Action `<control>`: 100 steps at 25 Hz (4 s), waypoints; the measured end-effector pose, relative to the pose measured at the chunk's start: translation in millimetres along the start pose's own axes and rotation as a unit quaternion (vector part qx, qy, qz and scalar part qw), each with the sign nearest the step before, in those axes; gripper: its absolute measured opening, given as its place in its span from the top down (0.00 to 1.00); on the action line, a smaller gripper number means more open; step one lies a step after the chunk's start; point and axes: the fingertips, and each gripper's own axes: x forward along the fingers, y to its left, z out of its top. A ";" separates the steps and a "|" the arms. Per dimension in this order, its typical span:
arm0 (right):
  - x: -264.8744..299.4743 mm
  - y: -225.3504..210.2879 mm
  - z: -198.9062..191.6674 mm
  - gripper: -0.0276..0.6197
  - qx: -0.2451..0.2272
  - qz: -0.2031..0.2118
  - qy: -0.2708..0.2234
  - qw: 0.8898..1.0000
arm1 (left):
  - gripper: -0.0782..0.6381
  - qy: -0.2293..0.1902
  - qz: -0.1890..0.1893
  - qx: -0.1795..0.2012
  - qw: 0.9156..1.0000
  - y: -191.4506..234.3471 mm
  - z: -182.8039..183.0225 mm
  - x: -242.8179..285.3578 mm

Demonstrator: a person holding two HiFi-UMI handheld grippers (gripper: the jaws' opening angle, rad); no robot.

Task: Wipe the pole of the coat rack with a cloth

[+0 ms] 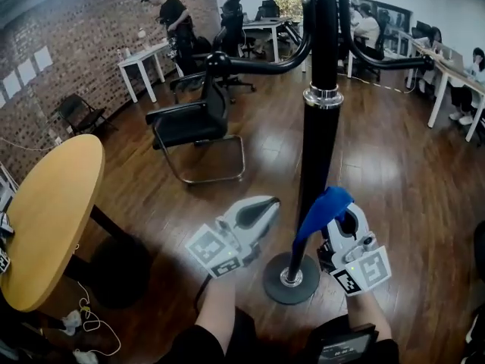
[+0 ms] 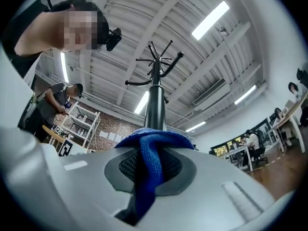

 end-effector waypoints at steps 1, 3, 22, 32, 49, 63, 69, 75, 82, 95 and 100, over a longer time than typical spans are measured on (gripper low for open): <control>-10.0 -3.4 -20.2 0.92 0.013 -0.008 0.011 1.000 | 0.89 0.003 0.000 0.003 1.000 -1.6 -9.5 -2.0; -24.1 -17.8 -64.0 0.92 0.045 -0.029 0.042 0.998 | 0.89 0.008 -0.001 0.003 1.000 -0.9 -24.7 -1.8; -50.5 -51.9 -176.6 0.93 0.100 -0.099 0.139 0.980 | 0.89 0.053 0.022 -0.031 0.998 8.2 -98.9 -20.9; -96.8 -53.9 -283.7 0.93 0.155 -0.138 0.258 0.943 | 0.89 0.085 0.013 -0.052 0.995 -18.6 -133.1 -26.6; 54.4 -3.4 111.7 0.93 -0.016 -0.001 -0.115 0.993 | 0.89 0.052 0.021 -0.022 0.998 -15.9 -72.4 -23.7; 59.1 53.9 -9.0 0.93 -0.258 -0.033 0.141 0.955 | 0.89 0.038 0.036 0.002 0.999 -5.3 -49.0 -33.9; -4.1 57.9 -157.5 0.93 -0.118 -0.030 0.230 0.966 | 0.89 0.066 0.032 0.009 0.997 -10.6 -67.1 -34.3; -65.2 57.4 -279.3 0.93 -0.099 -0.024 0.332 0.938 | 0.89 0.063 0.038 0.000 0.997 -4.1 -76.5 -47.1; -93.1 44.7 -302.8 0.93 -0.077 -0.053 0.344 0.934 | 0.89 0.068 0.050 0.000 0.996 -1.3 -78.0 -53.2; 80.2 22.5 110.7 0.93 0.022 0.018 0.042 0.999 | 0.89 0.047 0.033 0.007 0.998 -8.7 -53.0 -32.7; 80.2 7.9 147.1 0.92 -0.003 -0.004 0.007 1.000 | 0.89 0.030 0.035 0.013 0.999 -6.8 -33.0 -25.8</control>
